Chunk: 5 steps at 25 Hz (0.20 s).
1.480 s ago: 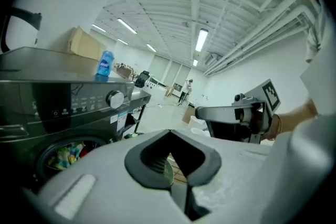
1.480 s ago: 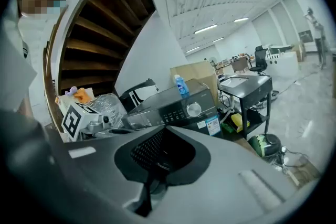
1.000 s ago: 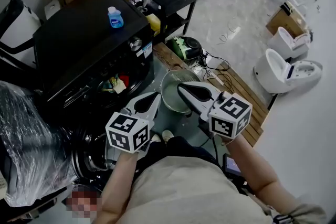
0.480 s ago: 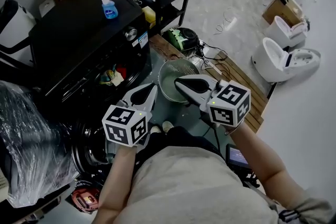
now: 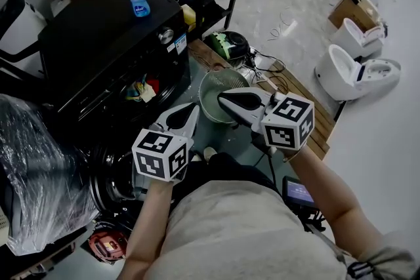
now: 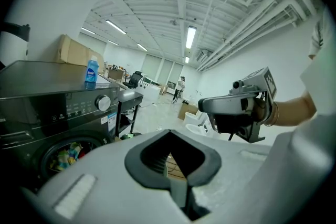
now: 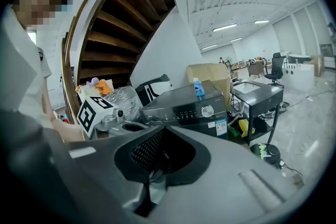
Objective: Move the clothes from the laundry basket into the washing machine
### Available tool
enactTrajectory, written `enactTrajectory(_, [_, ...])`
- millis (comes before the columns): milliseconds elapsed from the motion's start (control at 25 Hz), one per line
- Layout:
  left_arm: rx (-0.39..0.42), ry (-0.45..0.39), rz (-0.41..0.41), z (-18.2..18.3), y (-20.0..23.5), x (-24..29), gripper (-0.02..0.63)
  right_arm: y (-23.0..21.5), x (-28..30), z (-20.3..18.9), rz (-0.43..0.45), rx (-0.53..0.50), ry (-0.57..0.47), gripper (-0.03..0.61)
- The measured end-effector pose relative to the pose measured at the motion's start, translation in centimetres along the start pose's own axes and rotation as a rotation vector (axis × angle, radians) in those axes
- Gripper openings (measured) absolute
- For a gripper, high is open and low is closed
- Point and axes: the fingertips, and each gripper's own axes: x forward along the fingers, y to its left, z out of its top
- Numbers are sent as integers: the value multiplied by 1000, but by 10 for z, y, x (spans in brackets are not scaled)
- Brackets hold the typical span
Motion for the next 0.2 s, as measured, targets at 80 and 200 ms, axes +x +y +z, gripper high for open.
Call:
enactTrajectory(80, [-6, -1, 6, -1, 0, -3, 106, 4, 0, -2, -1, 10, -3, 28])
enactTrajectory(200, [-16, -6, 11, -1, -1, -8, 106, 11, 0, -7, -3, 20, -1, 28])
